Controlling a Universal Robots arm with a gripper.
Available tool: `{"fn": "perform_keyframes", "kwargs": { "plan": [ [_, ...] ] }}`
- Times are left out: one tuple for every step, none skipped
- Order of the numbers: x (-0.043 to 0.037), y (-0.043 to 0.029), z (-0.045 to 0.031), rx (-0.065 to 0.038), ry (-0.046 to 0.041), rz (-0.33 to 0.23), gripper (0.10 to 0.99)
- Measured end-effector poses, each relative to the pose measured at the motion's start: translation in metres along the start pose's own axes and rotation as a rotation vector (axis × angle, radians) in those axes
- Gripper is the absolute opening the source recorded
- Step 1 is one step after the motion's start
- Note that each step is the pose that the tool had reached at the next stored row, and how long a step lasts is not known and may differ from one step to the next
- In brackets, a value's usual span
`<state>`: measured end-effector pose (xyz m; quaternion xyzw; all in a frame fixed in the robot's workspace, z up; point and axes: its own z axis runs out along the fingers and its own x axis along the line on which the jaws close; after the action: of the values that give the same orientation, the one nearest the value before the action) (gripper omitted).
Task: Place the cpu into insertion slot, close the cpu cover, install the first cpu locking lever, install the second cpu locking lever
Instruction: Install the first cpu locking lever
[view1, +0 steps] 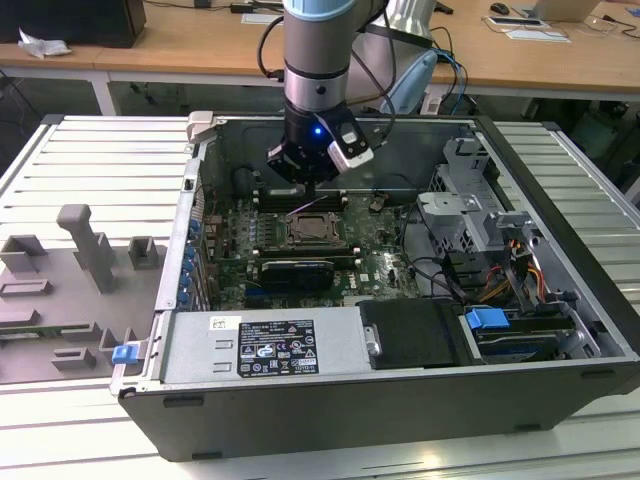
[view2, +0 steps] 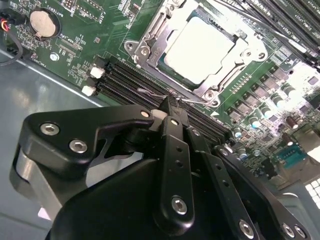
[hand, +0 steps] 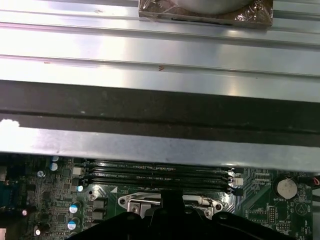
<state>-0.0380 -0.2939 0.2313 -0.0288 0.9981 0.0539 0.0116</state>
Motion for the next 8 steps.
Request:
{"fn": "perform_keyframes", "kwargs": {
  "plan": [
    [-0.0005,-0.0001,0.0006,0.0,0.0,0.0,0.106],
    [-0.0014,-0.0002,0.0013,0.0,0.0,0.0,0.106],
    [-0.0029,-0.0003,0.0029,0.0,0.0,0.0,0.106],
    [-0.0039,-0.0003,0.0043,0.0,0.0001,-0.001,0.106],
    [-0.0052,-0.0003,0.0051,0.0,0.0001,-0.001,0.106],
    [-0.0062,-0.0002,0.0055,0.0,0.0002,-0.001,0.106],
    [-0.0073,0.0001,0.0061,0.0,0.0002,-0.001,0.106],
    [-0.0086,0.0006,0.0068,0.0,0.0001,-0.001,0.106]
  ]
}}
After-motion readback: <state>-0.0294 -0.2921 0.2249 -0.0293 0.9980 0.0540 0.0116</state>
